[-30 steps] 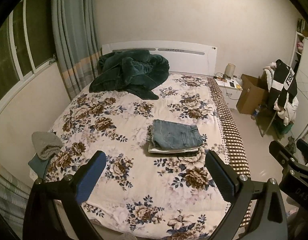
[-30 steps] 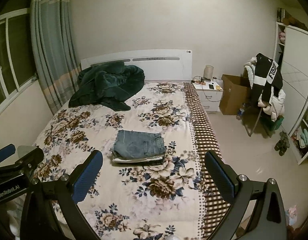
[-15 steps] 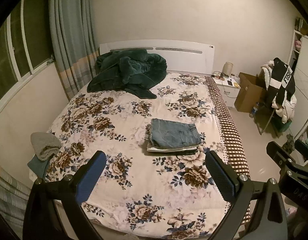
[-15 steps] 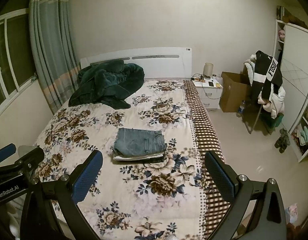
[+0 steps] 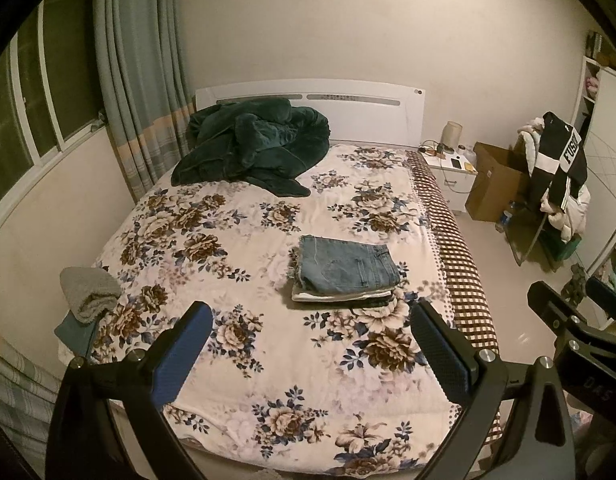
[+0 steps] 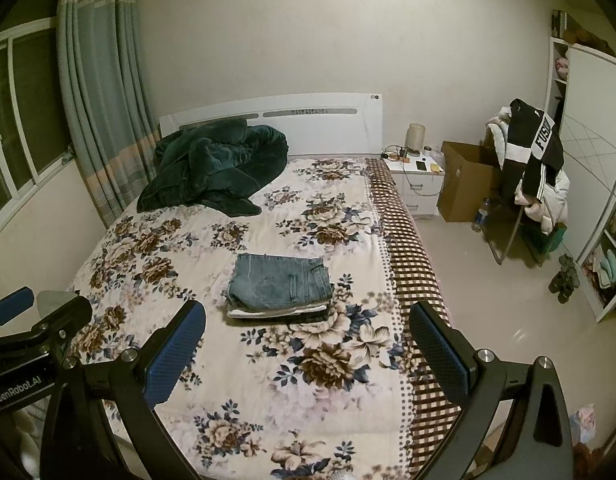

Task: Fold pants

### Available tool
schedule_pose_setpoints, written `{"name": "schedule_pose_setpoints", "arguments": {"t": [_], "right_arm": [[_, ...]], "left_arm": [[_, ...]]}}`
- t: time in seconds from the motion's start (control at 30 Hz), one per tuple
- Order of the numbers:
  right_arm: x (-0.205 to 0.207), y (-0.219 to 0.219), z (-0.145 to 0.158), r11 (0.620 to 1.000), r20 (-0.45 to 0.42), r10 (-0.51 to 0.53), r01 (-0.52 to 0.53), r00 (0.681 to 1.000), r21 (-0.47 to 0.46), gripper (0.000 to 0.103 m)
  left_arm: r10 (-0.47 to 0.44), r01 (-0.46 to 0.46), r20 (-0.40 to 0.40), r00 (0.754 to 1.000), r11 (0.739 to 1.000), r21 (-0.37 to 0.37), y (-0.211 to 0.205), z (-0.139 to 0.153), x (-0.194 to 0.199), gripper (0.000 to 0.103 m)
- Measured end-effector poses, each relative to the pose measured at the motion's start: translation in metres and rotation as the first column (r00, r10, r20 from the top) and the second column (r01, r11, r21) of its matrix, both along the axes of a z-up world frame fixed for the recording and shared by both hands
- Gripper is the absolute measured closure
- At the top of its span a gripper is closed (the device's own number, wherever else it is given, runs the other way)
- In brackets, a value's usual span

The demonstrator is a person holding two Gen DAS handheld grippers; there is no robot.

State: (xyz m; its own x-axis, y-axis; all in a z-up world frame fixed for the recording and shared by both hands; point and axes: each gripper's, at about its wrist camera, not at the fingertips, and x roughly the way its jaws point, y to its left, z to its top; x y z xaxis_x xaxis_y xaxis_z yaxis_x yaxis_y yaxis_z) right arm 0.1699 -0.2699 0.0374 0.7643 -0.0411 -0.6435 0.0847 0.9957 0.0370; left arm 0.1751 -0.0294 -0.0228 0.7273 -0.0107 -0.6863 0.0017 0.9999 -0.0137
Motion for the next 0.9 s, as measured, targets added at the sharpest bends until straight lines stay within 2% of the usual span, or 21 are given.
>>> {"name": "schedule_pose_setpoints", "arguments": {"t": [0.9], "right_arm": [[-0.0028, 0.0006, -0.0018, 1.0, 0.0, -0.001, 0.001, 1.0, -0.002, 0.0]], "left_arm": [[-0.002, 0.002, 0.004, 1.0, 1.0, -0.003, 0.0014, 0.0039, 0.0019, 0.002]]}}
